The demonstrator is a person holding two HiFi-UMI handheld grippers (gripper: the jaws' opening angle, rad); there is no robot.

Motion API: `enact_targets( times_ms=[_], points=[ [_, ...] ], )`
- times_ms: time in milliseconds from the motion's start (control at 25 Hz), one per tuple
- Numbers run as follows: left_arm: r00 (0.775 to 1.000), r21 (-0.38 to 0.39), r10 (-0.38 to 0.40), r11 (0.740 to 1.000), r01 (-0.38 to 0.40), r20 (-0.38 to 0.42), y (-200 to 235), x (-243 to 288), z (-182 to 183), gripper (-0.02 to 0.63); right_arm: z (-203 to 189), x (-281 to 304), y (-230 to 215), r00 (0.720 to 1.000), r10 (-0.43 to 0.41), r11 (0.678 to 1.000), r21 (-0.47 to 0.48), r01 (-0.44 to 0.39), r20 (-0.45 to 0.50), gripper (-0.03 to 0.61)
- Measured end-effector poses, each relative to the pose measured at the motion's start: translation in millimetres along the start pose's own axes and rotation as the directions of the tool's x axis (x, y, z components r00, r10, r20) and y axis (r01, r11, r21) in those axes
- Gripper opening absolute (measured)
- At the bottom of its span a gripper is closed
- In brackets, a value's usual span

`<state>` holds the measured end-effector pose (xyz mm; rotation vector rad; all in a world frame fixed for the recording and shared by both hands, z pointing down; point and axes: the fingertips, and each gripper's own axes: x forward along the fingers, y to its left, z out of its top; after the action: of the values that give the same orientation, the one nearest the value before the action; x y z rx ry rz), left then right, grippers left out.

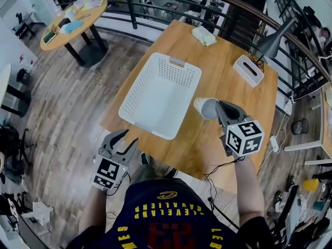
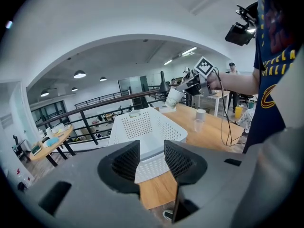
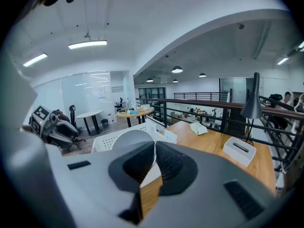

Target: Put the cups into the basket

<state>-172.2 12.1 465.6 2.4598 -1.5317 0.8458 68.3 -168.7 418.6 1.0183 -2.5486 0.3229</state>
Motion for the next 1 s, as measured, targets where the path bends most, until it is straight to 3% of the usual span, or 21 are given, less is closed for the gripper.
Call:
enact_targets(
  times_ms=[360,1000],
  points=[
    [0.999,0.003,-0.043,0.999,0.043,0.013,26.0,12.5,-8.2,0.16,35.6,42.1,37.3,0.999,0.038,0.998,-0.046,-0.038,0.002,0.021],
    [0.986,-0.012,-0.149,0.989,0.15,0.071,103.9,35.9,-14.9,0.16,55.7,140.8,69.7,0.995,-0.007,0.998,-0.066,0.0,-0.102,0.021]
  ],
)
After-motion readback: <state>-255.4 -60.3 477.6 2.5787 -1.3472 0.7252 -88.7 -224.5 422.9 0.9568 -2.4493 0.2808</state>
